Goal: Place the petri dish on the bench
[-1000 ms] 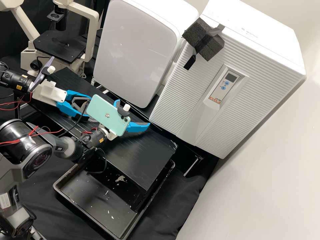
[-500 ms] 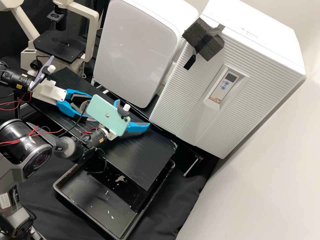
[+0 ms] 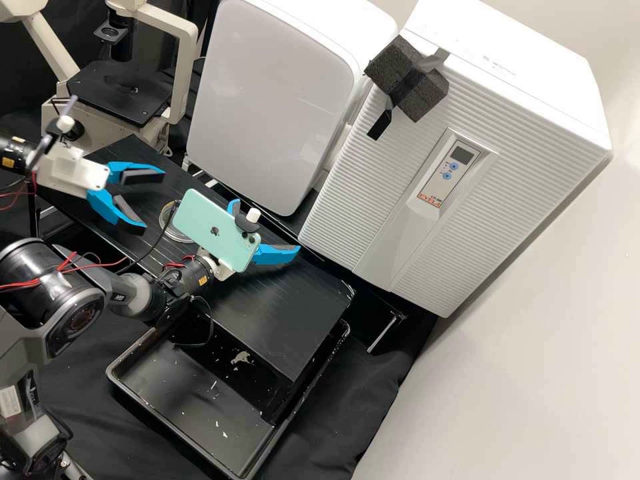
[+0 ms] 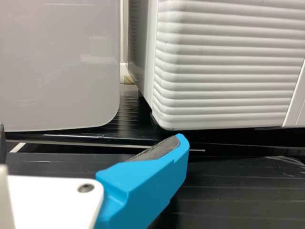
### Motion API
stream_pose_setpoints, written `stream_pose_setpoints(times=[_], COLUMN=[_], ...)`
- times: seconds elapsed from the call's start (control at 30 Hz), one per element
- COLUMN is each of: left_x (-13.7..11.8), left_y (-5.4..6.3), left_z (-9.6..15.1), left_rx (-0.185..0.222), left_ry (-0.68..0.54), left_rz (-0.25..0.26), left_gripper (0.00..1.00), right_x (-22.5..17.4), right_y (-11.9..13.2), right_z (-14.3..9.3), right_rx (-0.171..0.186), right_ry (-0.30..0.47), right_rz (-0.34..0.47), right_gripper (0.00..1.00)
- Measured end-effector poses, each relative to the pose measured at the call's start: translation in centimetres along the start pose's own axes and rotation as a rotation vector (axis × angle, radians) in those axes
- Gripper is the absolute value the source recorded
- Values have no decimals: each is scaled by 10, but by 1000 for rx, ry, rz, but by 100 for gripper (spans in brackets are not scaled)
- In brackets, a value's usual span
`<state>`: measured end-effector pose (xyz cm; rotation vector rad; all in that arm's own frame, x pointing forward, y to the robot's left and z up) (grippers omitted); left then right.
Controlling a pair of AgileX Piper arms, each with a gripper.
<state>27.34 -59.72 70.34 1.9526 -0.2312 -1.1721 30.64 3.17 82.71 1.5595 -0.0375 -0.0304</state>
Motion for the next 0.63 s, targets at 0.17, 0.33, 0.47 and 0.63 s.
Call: stream_pose_setpoints(times=[0.17,0.33,0.47,0.63], left_x=[-31,-57,-75,-88], left_y=[6,2,-6,-18], left_z=[-10,-26,-36,-52], left_rx=[54,63,88,44], left_ry=[115,308,491,645], left_rz=[107,206,280,338], left_gripper=[100,100,100,100], right_x=[0,0,0,0], right_y=[0,0,0,0], right_z=[0,0,0,0], right_rx=[0,0,0,0], right_ry=[0,0,0,0], right_rz=[0,0,0,0], right_gripper=[100,100,100,100])
